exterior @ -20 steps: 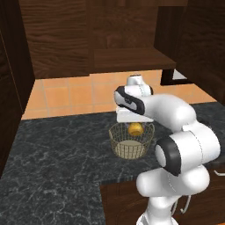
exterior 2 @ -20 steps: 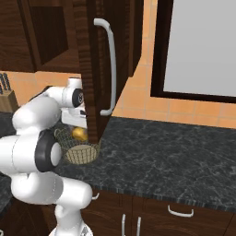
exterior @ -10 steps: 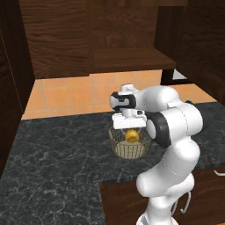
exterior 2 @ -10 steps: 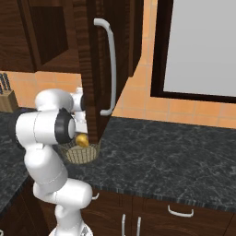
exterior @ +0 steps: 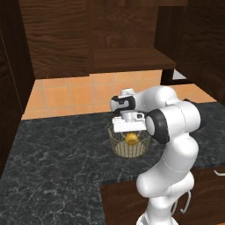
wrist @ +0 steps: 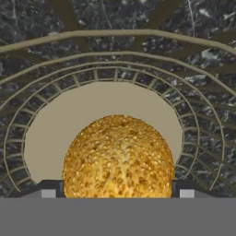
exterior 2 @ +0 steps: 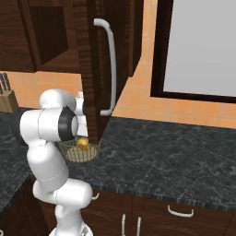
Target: Open the cabinet, pick up the bread from the cabinet and place it in the basket. Then move the basket to the dining counter.
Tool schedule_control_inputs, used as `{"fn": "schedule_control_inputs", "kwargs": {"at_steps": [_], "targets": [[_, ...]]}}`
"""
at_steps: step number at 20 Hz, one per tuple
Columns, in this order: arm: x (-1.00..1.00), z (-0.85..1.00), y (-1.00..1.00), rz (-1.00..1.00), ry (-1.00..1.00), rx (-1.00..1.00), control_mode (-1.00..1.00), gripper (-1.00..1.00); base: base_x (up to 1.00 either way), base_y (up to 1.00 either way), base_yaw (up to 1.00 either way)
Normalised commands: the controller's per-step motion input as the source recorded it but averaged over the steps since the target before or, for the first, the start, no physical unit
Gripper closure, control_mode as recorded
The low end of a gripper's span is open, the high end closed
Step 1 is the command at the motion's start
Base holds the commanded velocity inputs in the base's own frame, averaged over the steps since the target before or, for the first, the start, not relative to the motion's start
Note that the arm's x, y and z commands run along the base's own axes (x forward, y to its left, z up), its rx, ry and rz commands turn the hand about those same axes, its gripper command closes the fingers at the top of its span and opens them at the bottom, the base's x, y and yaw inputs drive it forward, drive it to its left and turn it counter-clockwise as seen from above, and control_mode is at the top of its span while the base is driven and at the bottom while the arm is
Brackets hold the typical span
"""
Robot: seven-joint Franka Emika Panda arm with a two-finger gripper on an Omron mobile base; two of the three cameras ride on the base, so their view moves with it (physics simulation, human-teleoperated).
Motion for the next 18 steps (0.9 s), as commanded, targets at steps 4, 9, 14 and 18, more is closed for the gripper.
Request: {"fn": "schedule_control_inputs", "kwargs": {"at_steps": [4,9,14,18], "targets": [[0.0,-0.03,0.02,0.0,0.0,0.0,-1.0,-1.0,0.0,0.0,0.0],[-0.01,0.11,0.07,0.0,-0.01,-0.03,-1.0,-1.0,0.0,0.0,0.0],[-0.07,0.46,0.0,0.0,0.0,0.02,-1.0,-1.0,0.0,0.0,0.0],[-0.12,0.38,0.0,0.0,-0.14,0.07,-1.0,-1.0,0.0,0.0,0.0]]}}
